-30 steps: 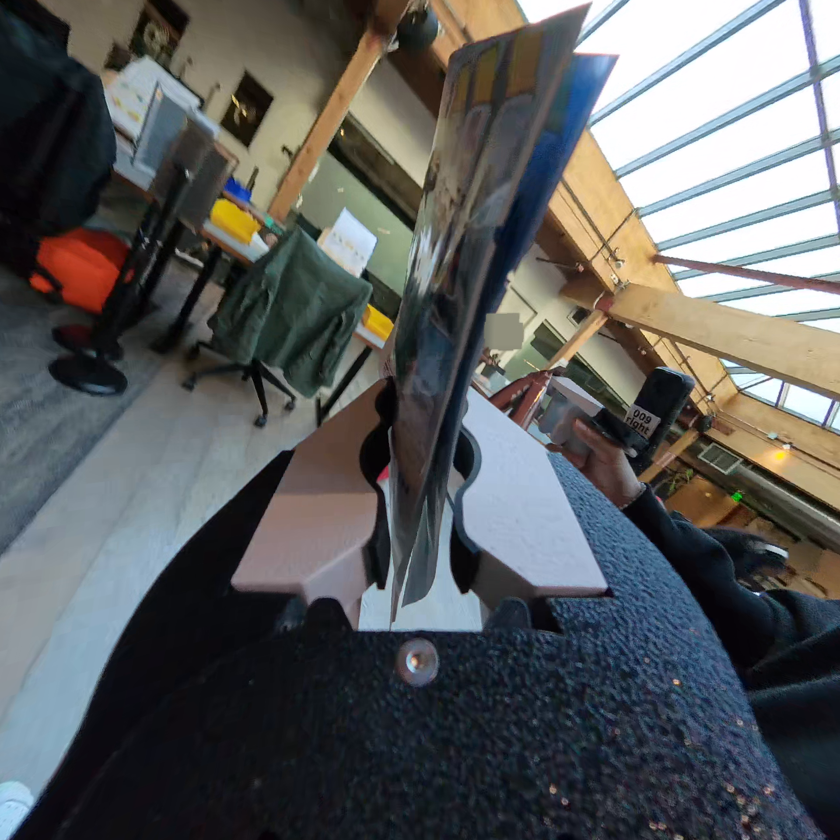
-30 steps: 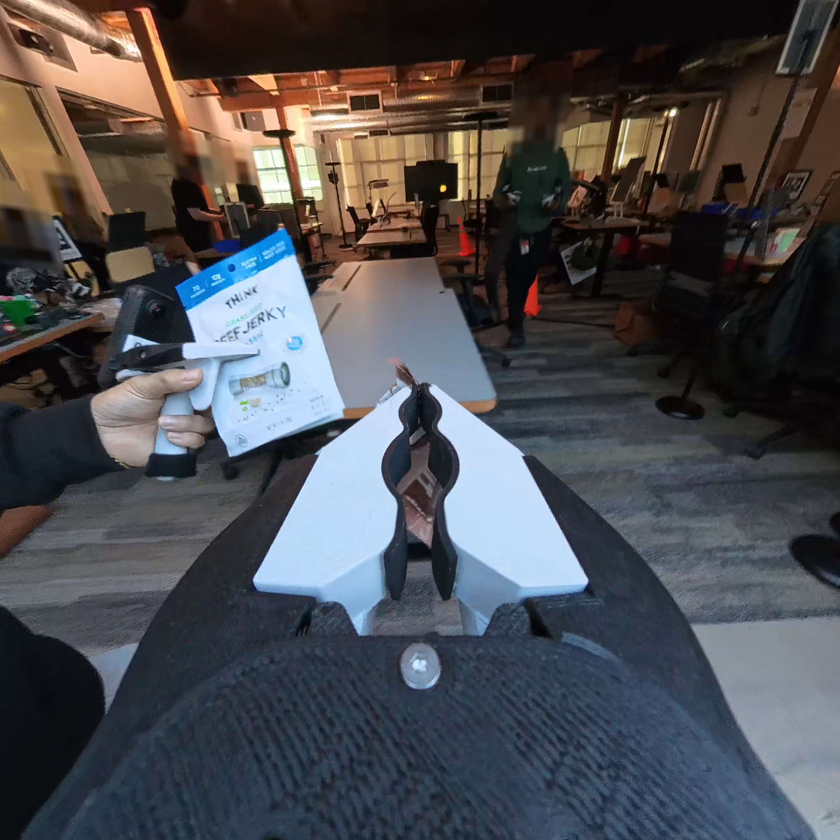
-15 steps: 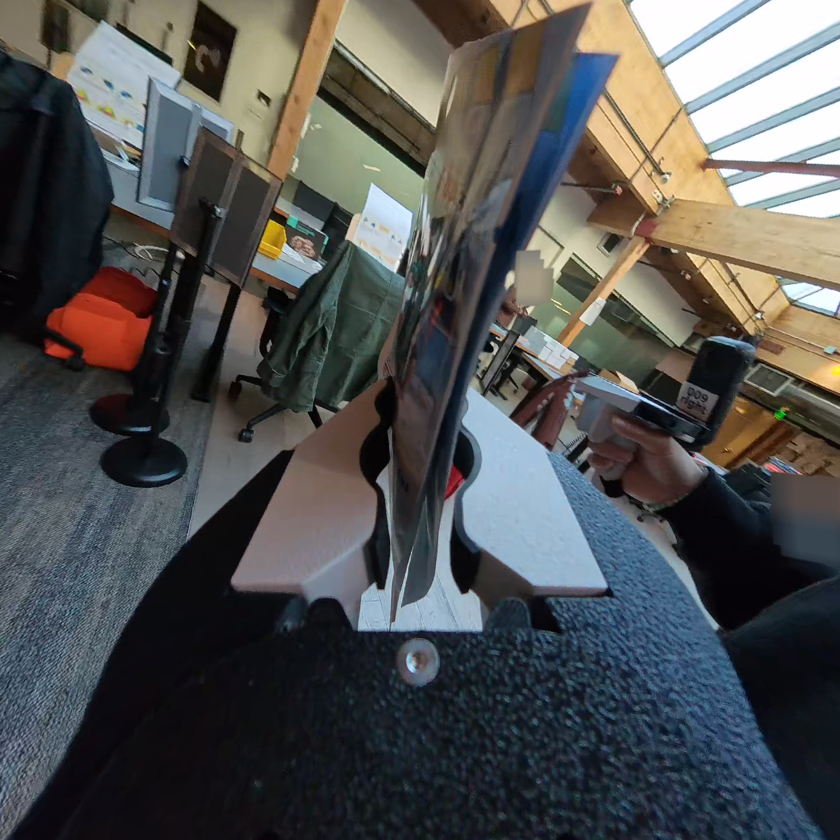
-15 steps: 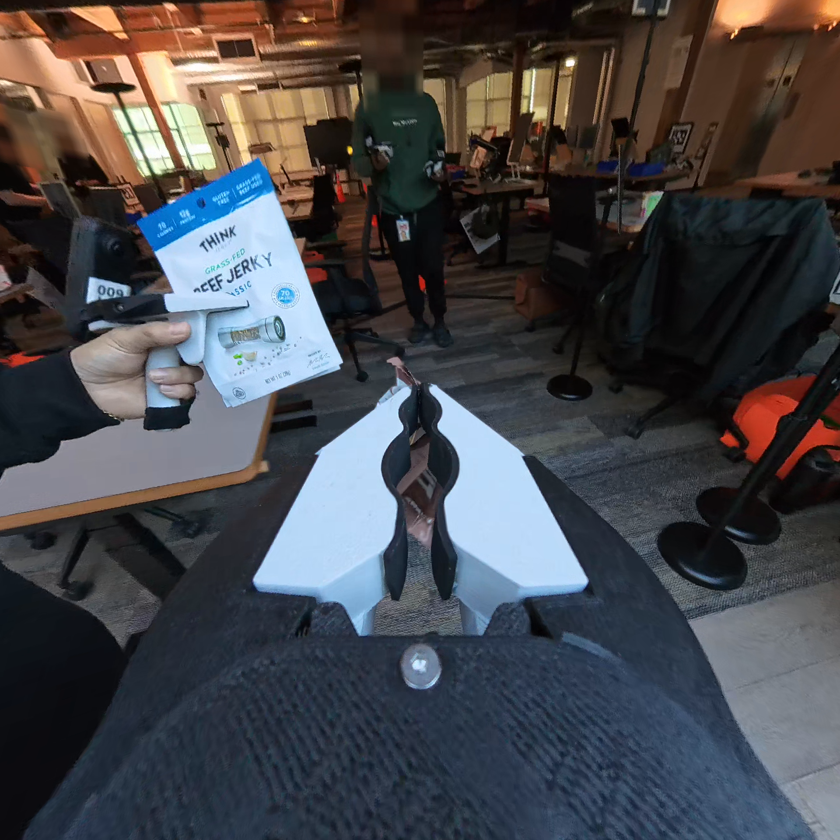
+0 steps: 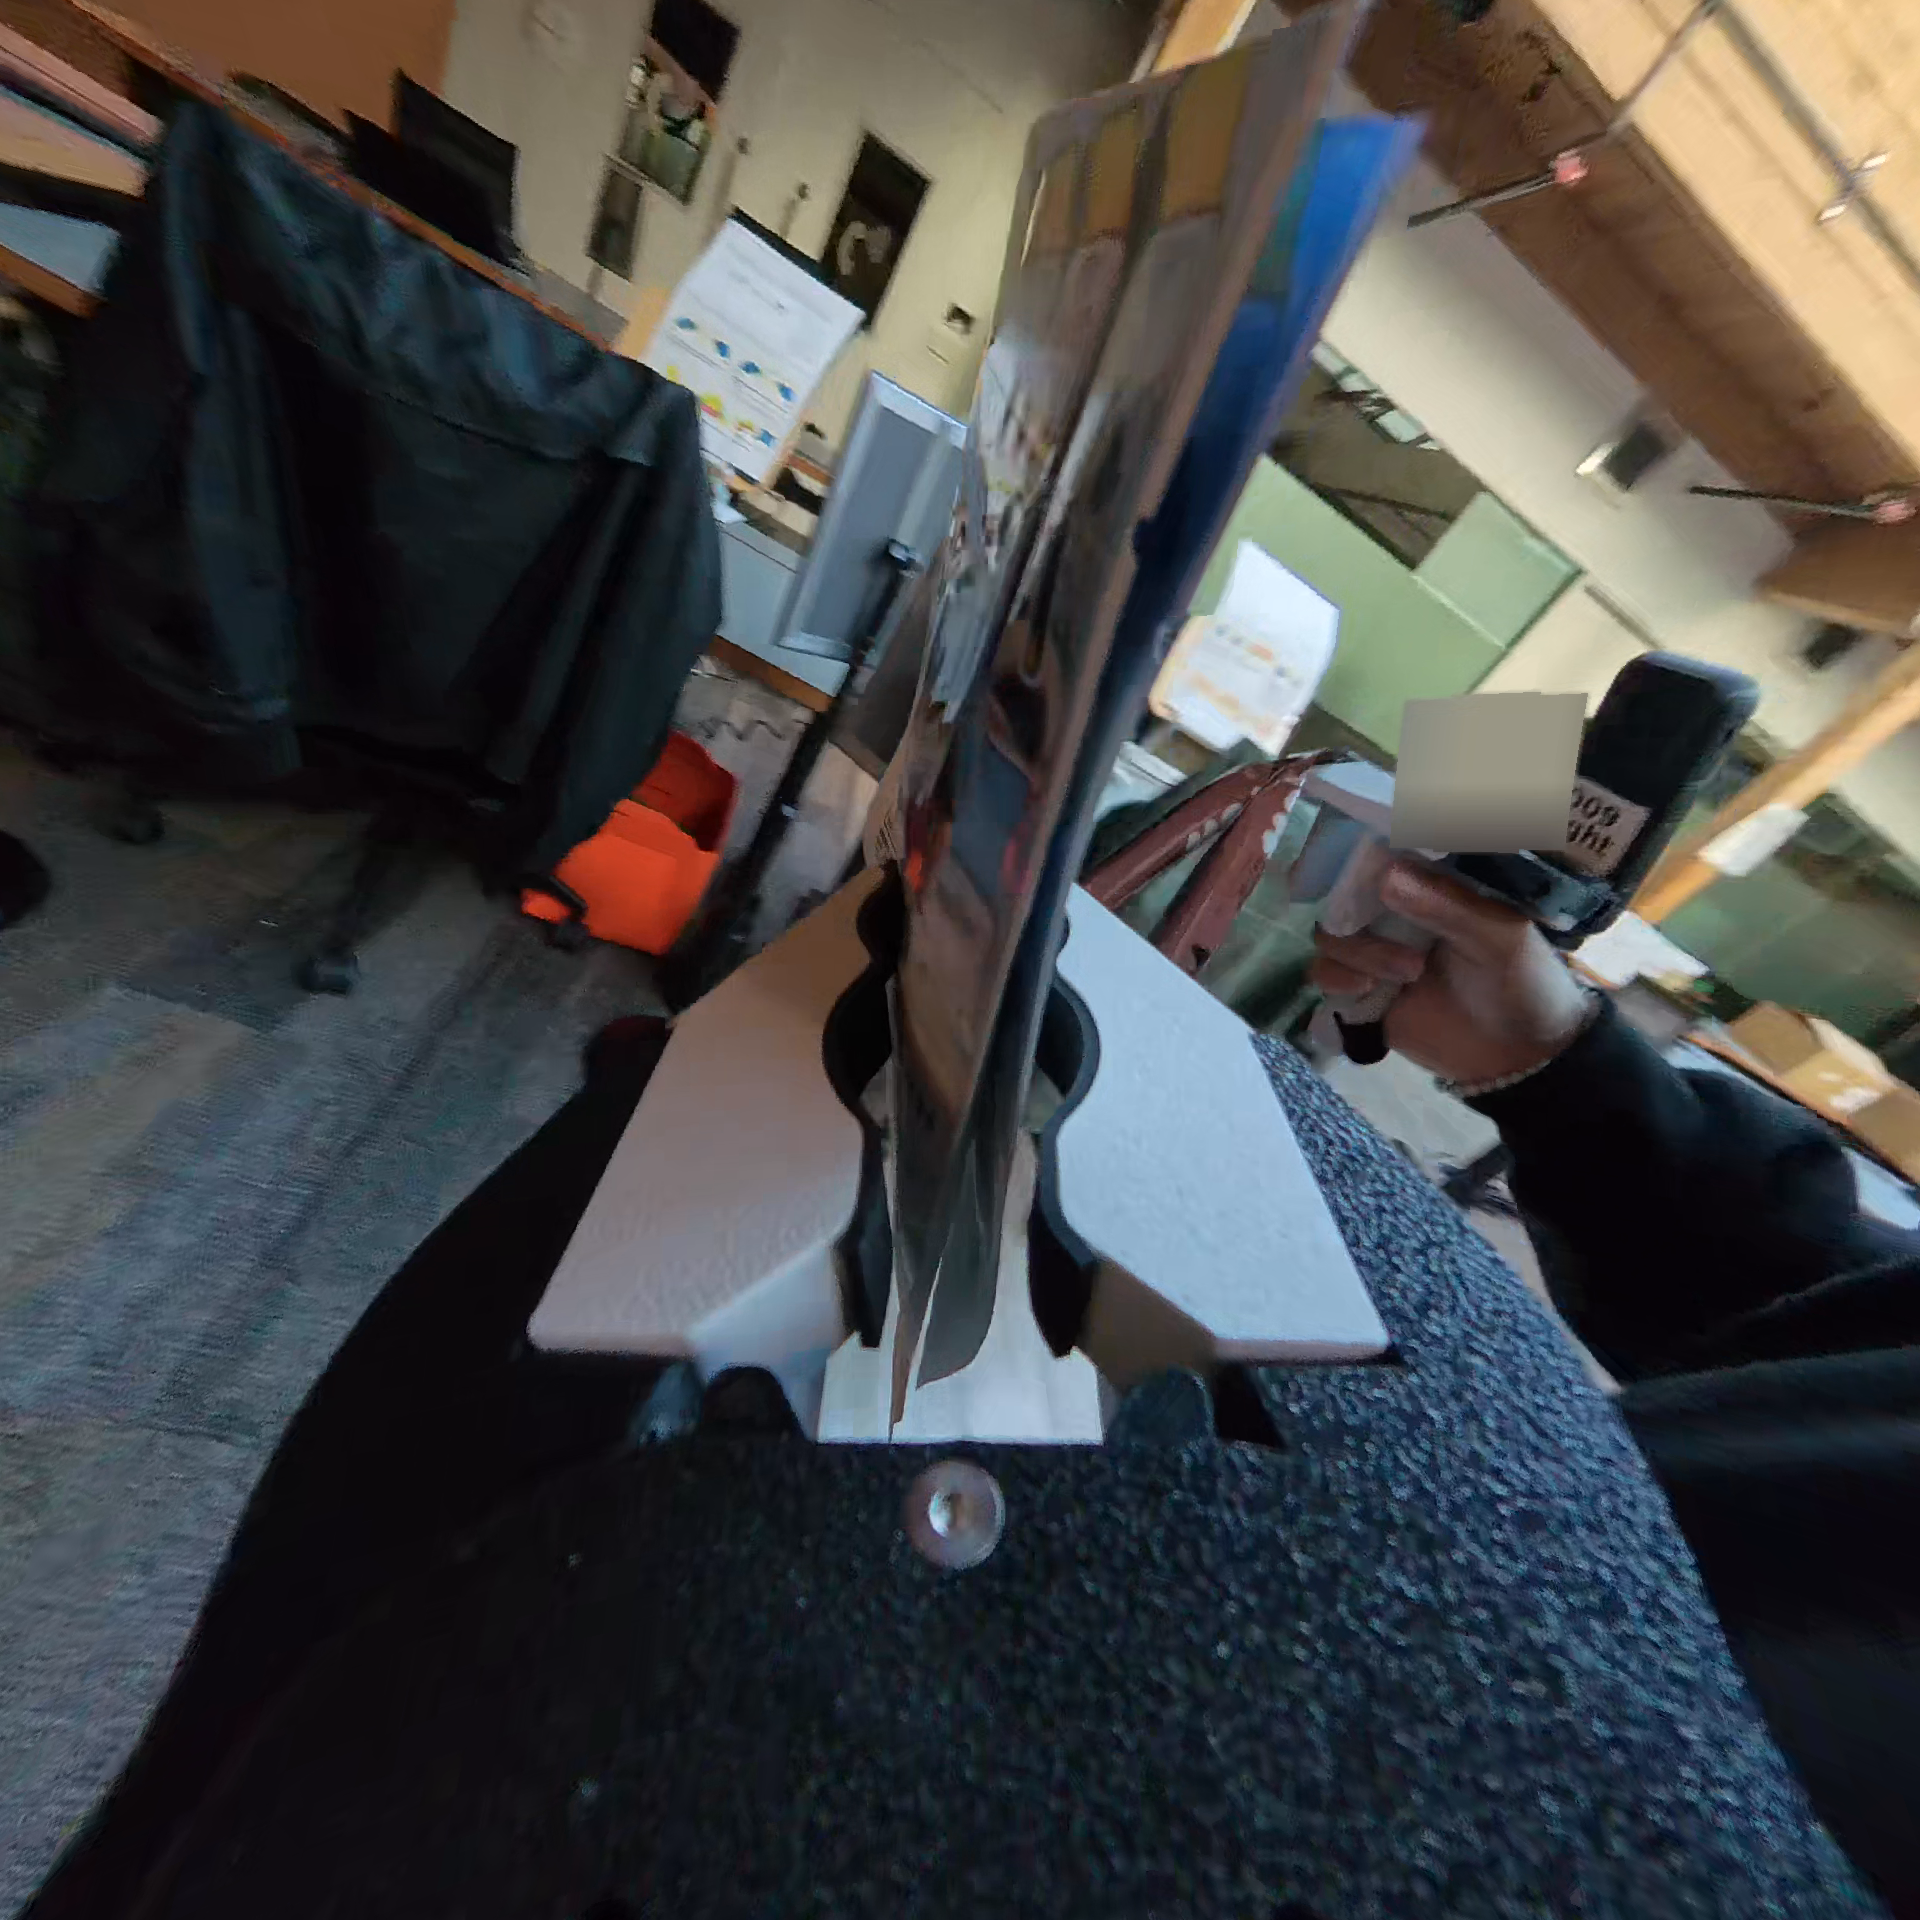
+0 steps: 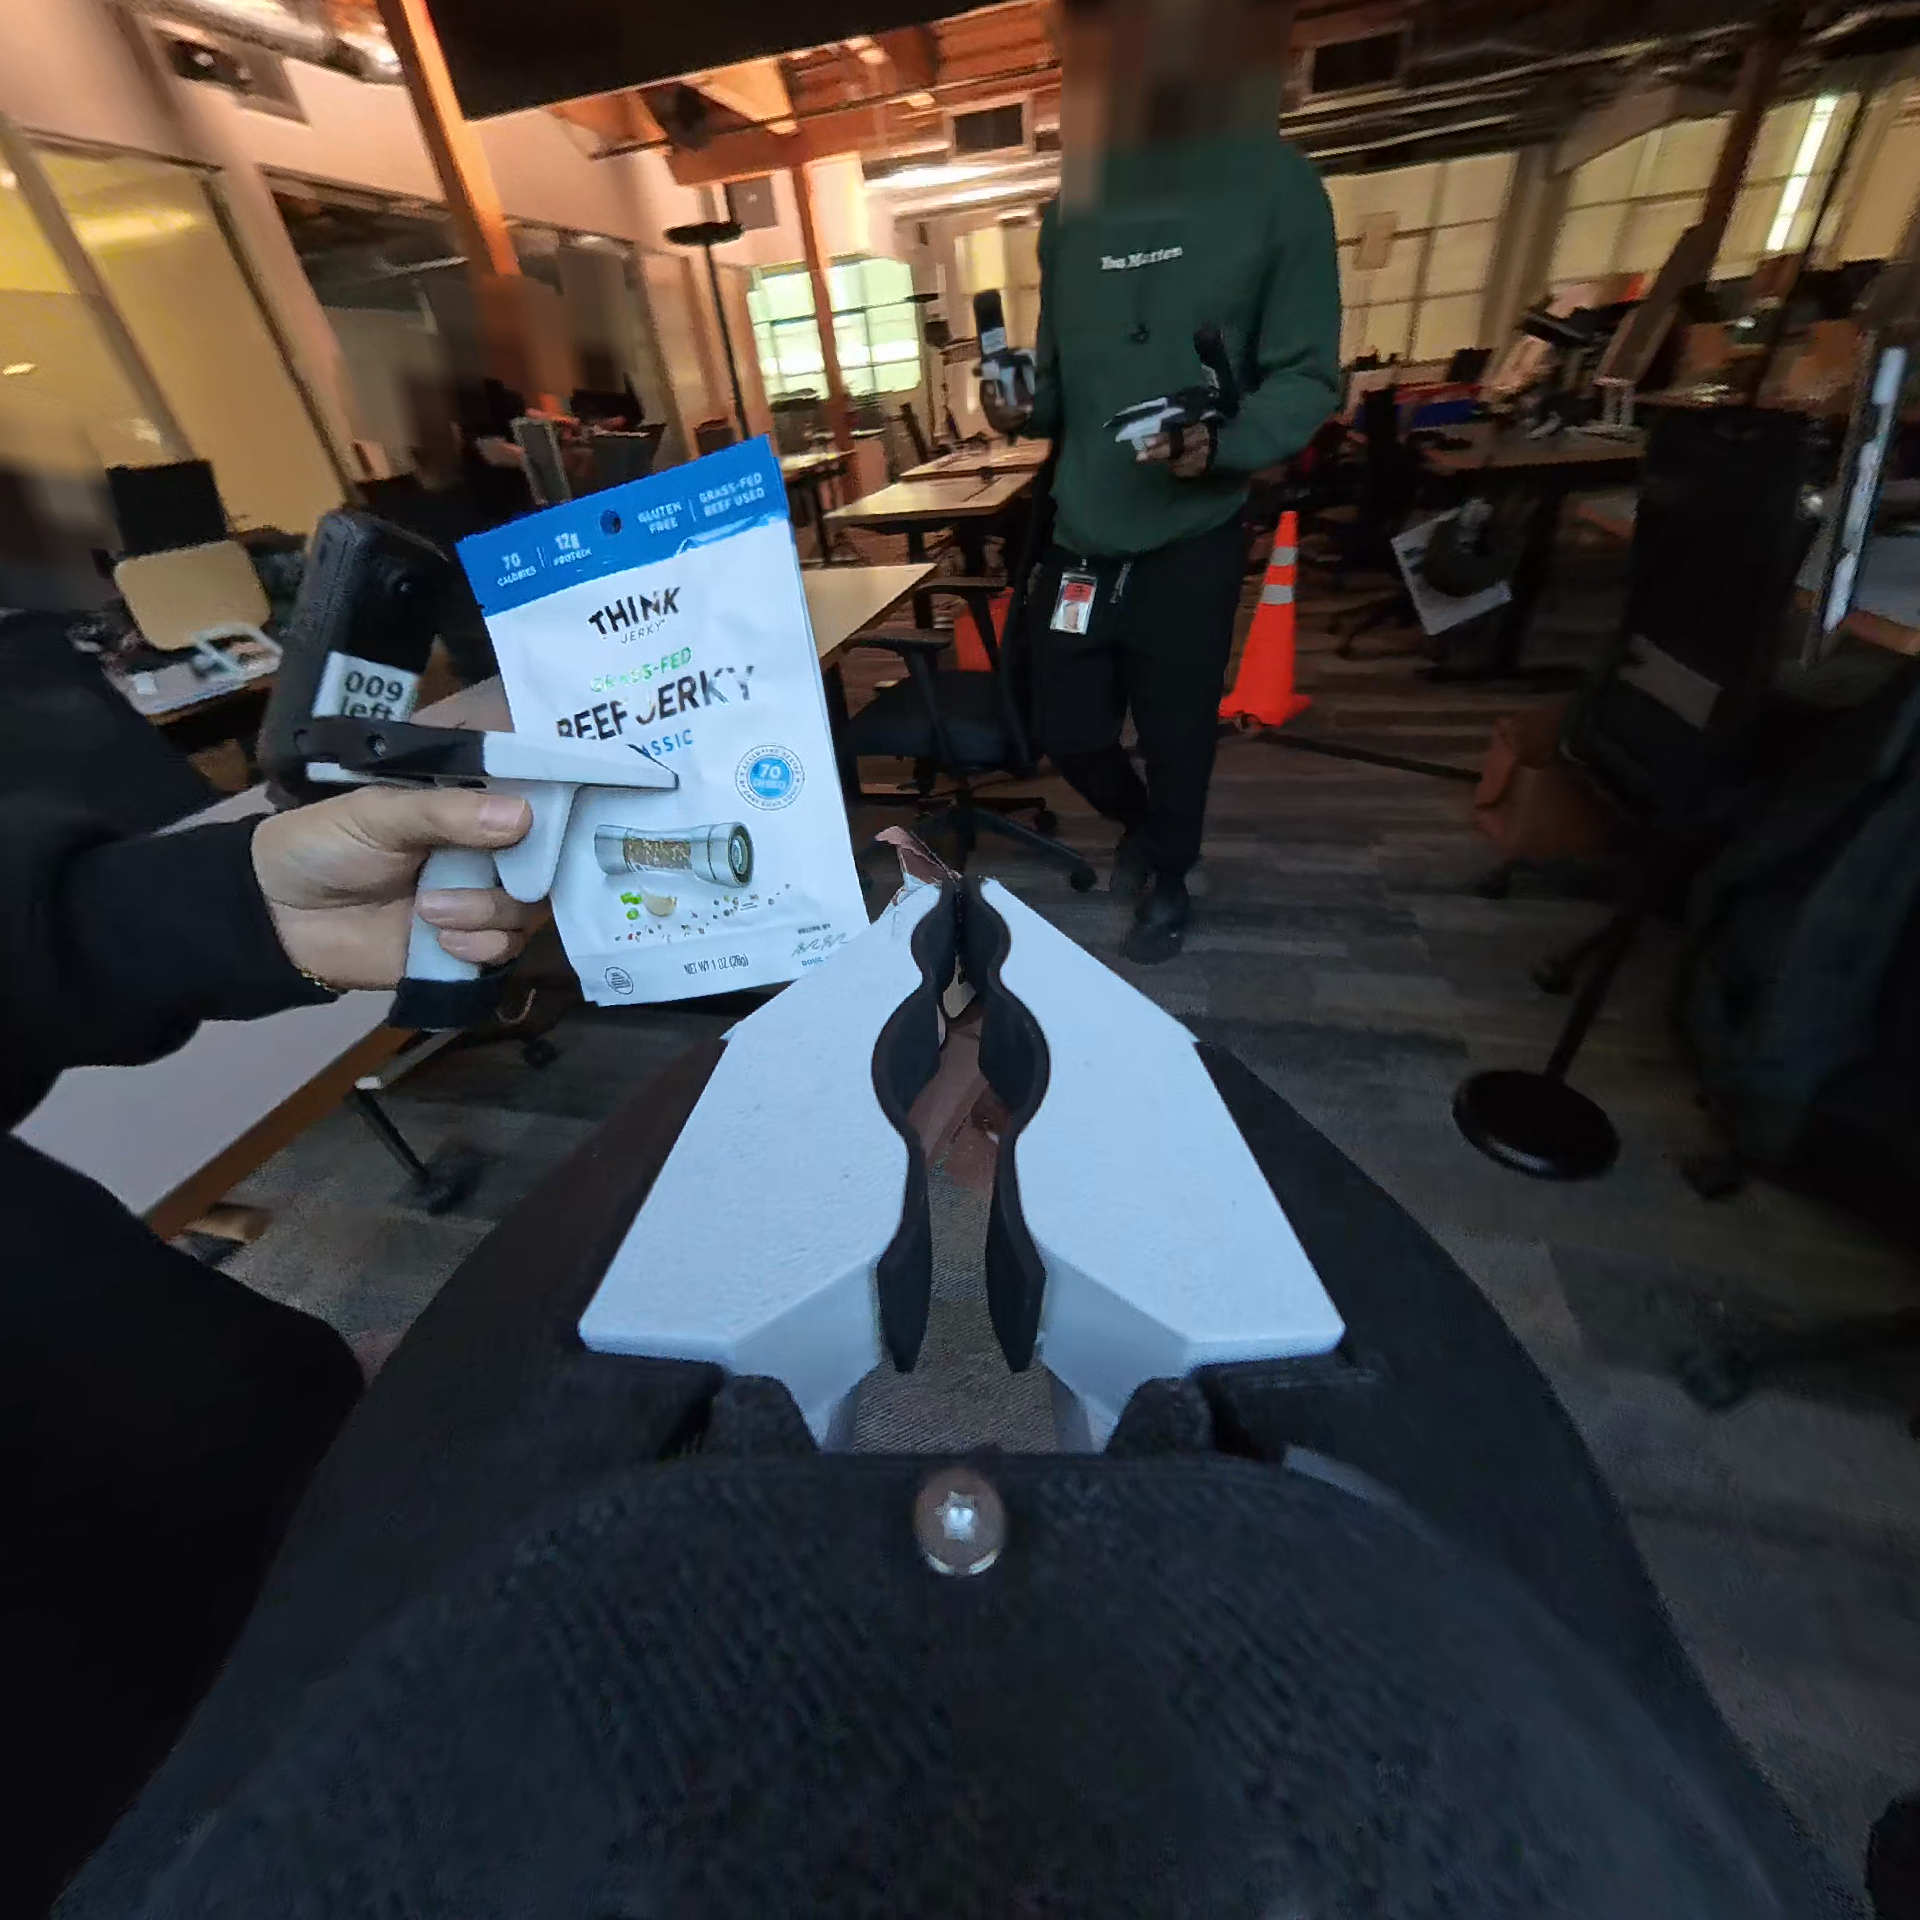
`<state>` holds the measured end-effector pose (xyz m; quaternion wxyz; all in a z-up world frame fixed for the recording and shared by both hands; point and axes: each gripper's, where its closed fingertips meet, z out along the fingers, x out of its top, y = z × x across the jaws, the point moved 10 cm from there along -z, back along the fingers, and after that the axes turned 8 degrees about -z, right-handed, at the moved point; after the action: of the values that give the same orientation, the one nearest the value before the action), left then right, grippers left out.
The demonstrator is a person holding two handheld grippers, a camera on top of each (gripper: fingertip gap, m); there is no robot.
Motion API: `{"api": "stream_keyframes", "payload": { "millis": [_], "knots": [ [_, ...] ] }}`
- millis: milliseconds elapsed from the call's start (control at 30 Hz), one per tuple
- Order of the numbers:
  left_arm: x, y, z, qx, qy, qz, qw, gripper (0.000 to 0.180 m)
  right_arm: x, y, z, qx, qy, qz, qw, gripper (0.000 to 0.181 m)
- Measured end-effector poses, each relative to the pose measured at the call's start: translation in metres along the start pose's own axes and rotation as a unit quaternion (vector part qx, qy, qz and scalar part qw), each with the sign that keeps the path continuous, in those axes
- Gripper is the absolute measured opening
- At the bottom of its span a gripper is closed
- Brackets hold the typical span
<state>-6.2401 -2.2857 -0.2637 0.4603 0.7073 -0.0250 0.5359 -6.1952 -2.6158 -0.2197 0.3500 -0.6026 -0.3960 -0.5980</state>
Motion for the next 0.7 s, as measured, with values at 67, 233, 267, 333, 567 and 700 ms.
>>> {"api": "stream_keyframes", "payload": {
  "millis": [67, 233, 267, 333, 567, 700],
  "knots": [
    [0.035, -0.031, 0.034, 0.023, 0.015, 0.013, 1.0, 0.02, 0.008, 0.056, 0.044, 0.026, 0.002, -0.019, 0.999, 0.0],
    [0.107, -0.131, 0.126, 0.043, 0.039, 0.032, 0.998, 0.02, 0.015, 0.186, 0.157, 0.06, 0.018, -0.058, 0.996, 0.0],
    [0.123, -0.155, 0.146, 0.045, 0.041, 0.039, 0.997, 0.021, 0.017, 0.212, 0.182, 0.063, 0.023, -0.058, 0.996, 0.0],
    [0.162, -0.205, 0.182, 0.043, 0.053, 0.047, 0.997, 0.02, 0.02, 0.266, 0.24, 0.077, 0.025, -0.059, 0.995, 0.0],
    [0.327, -0.399, 0.306, 0.052, 0.074, 0.042, 0.995, 0.021, 0.029, 0.423, 0.442, 0.106, 0.003, -0.111, 0.988, 0.0],
    [0.419, -0.49, 0.359, 0.076, 0.068, 0.066, 0.993, 0.02, 0.026, 0.493, 0.565, 0.119, -0.015, -0.108, 0.987, 0.0]
  ]
}}
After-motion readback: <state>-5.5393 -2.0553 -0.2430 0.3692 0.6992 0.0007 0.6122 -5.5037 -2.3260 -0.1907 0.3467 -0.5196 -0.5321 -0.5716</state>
